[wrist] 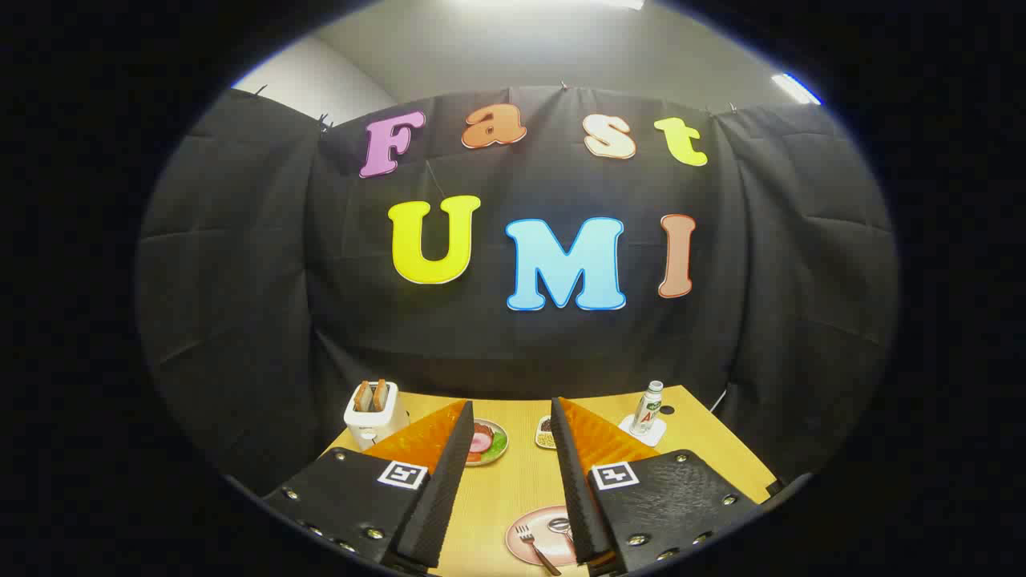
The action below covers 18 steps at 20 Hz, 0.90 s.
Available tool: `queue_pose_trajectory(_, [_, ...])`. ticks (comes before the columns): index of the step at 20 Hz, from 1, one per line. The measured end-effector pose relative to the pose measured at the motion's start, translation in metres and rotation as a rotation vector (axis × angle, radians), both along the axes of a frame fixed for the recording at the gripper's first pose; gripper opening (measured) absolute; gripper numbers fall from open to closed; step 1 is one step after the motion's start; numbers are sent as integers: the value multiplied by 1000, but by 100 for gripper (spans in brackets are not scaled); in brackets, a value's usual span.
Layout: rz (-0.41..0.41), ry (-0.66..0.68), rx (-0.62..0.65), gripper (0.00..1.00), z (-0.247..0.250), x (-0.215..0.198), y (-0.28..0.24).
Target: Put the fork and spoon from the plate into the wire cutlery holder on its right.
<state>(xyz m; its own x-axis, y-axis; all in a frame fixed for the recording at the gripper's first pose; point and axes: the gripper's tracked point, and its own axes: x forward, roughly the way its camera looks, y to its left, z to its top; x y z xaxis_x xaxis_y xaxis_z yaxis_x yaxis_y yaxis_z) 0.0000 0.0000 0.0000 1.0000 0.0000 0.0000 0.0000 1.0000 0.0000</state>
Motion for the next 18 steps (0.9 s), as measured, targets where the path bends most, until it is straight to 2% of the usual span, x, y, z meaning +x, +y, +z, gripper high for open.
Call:
queue_pose_trajectory(11, [-44,142,-14,60,-44,11,-19])
queue_pose_trajectory(18, [-73,337,-18,60,-112,24,-33])
